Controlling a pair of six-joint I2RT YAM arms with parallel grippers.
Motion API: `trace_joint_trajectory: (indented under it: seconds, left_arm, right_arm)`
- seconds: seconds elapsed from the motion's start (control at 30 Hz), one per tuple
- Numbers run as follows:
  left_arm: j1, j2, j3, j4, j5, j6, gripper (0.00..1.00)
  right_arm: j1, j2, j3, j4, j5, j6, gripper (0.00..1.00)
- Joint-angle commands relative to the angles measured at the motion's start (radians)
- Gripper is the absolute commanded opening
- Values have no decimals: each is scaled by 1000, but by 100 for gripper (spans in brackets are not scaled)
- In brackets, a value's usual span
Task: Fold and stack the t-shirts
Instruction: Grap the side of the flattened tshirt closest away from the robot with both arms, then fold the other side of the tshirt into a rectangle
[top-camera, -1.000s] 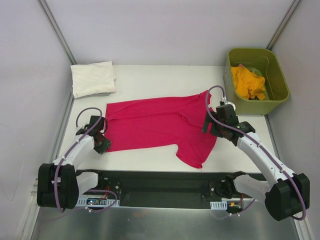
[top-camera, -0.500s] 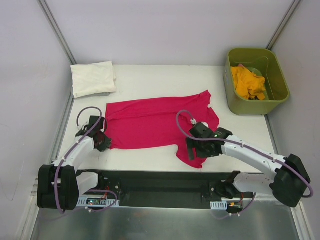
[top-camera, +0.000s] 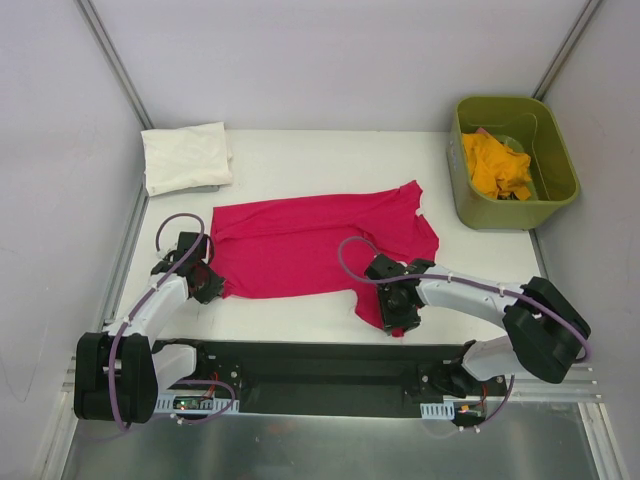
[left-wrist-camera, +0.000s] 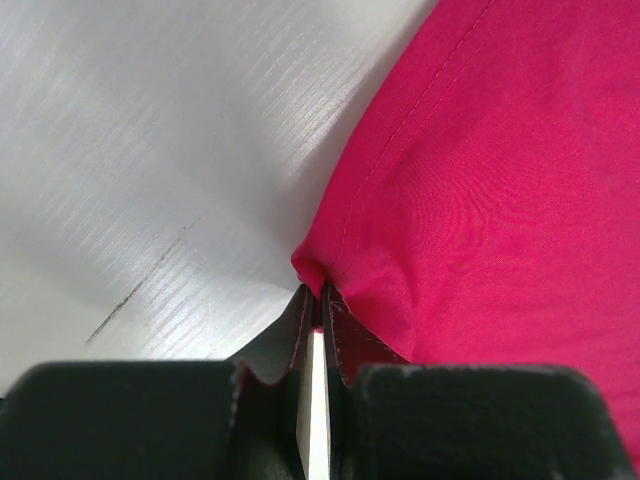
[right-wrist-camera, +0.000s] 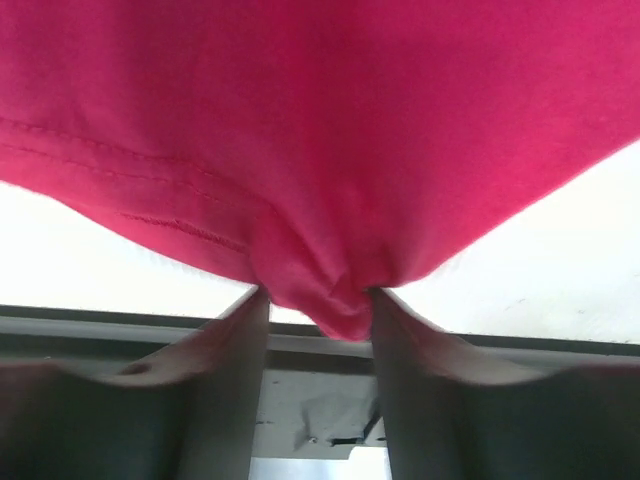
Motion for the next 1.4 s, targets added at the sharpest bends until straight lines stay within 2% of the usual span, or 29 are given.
trace_joint_trajectory:
  seconds: [0.0, 0.07, 0.17, 0.37, 0.57, 0.87, 1.1, 1.2, 1.37]
  left_arm:
    - [10, -33, 1, 2, 17, 17, 0]
    - [10, -37, 4, 4, 17, 22, 0]
    - [10, -47, 13, 4, 29, 29, 0]
    - [10, -47, 61, 4, 43, 36, 0]
    - [10, 24, 136, 4, 42, 43, 0]
    - [24, 176, 263, 4, 9, 52, 0]
    - [60, 315, 349, 4, 2, 46, 0]
    - [74, 363, 383, 2, 5, 45, 0]
    - [90, 417, 436, 1, -12, 43, 0]
  right_arm:
    - [6, 15, 3, -29, 34, 67, 24]
    - [3, 17, 43, -55, 109, 75, 6]
    - [-7, 11, 109, -104, 183, 47, 3]
    - [-106, 26, 302, -147, 241, -60, 3]
    - [-241, 99, 514, -141, 236, -170, 3]
    - [-385, 340, 852, -135, 238, -259, 4]
    - [-474, 549, 1058, -124, 184, -284, 4]
    - [-503, 641, 1130, -116, 170, -307, 8]
    - [-527, 764, 1222, 11, 167, -431, 16]
